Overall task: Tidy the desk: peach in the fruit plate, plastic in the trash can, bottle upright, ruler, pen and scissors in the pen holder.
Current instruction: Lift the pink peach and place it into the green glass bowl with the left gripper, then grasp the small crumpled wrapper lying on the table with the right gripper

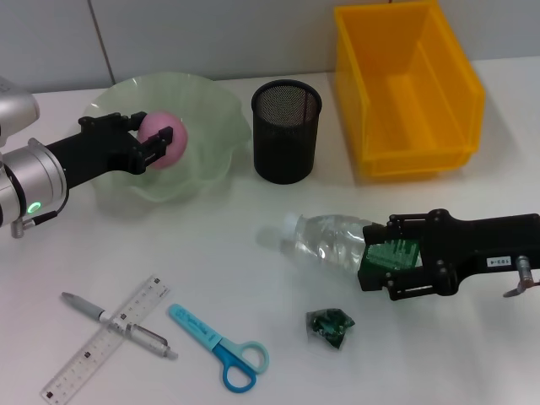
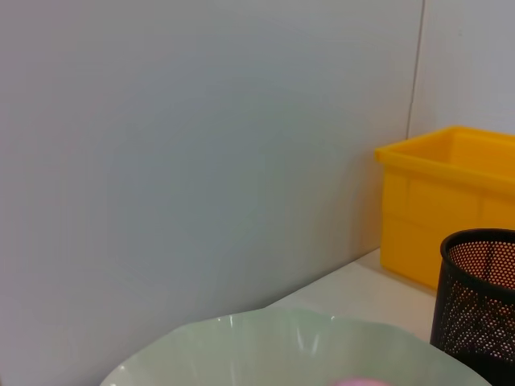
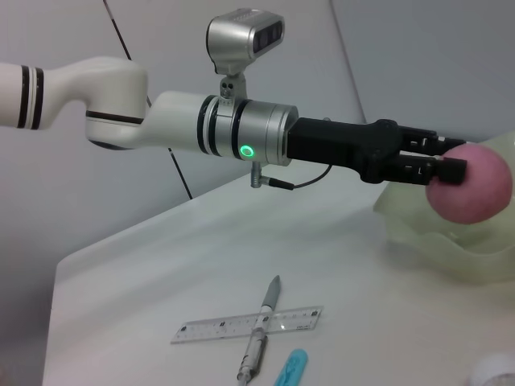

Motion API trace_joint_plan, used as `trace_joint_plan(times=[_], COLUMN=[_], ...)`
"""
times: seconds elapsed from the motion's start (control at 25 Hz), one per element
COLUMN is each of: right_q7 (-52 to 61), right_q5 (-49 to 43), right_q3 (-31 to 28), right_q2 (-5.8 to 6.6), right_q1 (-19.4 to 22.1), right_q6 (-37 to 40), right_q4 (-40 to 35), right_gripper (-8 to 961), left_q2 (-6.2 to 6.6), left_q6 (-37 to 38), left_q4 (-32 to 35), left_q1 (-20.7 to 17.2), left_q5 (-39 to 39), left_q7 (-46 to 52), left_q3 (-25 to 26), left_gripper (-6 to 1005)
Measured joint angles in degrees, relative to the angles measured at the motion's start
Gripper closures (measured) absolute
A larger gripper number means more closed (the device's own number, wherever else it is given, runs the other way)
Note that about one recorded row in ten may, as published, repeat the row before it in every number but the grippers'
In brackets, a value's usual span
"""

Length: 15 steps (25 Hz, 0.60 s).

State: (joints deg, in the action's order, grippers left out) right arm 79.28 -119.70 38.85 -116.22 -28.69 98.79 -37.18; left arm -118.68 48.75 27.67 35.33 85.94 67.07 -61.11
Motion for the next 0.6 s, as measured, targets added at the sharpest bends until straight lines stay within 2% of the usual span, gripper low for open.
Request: trace_joint_plan(times=[0.6], right_q7=[0.0], right_q5=[0.0], right_q3=[0.0], right_q2=[0.02], right_q1=[-0.1], right_q6=[0.0], right_q4=[0.0], right_gripper=[163], left_q2=[0.03], left_q6=[0.1], left_q4=[0.1], left_q1=[0.1], left_q5=[-0.2], left_q7=[0.3], left_q3=[0.0], left_gripper=[223])
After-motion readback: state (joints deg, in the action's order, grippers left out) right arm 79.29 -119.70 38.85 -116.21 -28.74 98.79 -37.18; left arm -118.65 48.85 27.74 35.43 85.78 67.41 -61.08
